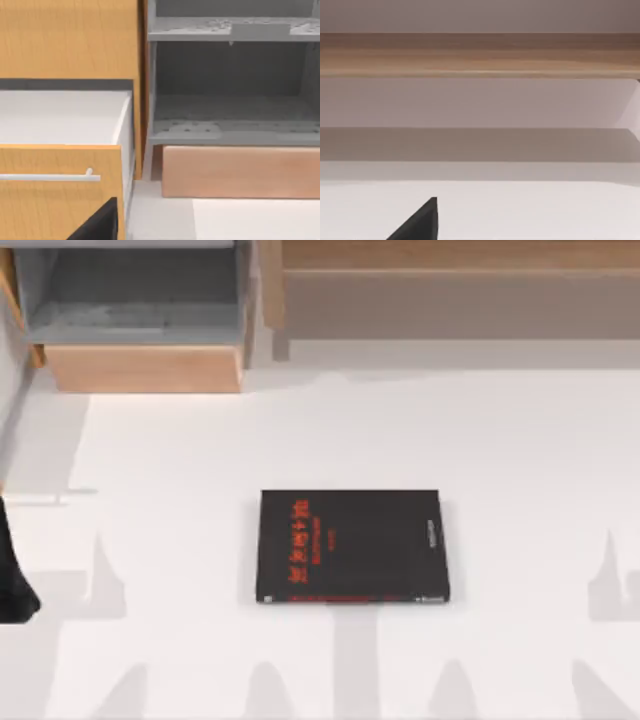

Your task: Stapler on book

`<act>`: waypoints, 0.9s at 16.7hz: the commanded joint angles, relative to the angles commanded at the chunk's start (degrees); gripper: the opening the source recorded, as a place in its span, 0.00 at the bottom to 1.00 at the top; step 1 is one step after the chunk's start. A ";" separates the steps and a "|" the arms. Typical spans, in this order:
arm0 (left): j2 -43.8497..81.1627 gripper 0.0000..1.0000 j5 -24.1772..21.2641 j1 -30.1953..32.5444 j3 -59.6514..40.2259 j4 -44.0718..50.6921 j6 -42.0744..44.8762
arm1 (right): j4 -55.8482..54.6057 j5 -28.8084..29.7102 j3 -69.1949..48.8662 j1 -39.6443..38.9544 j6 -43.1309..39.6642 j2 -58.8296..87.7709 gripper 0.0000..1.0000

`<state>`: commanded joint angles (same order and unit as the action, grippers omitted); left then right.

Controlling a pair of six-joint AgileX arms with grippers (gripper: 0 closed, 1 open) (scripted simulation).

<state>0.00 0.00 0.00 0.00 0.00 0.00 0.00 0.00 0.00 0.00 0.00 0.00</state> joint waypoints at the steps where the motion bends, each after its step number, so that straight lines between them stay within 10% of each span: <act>1: 0.00 1.00 0.00 0.00 0.00 0.00 0.00 | 0.00 0.00 0.00 0.00 0.00 0.00 1.00; 8: 10.25 1.00 -0.09 -1.48 -10.01 6.48 1.78 | 0.00 0.00 0.00 0.00 0.00 0.00 1.00; 15: 41.78 1.00 -0.51 -6.15 -40.45 24.91 6.73 | 0.00 0.00 0.00 0.00 0.00 0.00 1.00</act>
<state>41.78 -0.51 -6.15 -40.45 24.91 6.73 0.00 0.00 0.00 0.00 0.00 0.00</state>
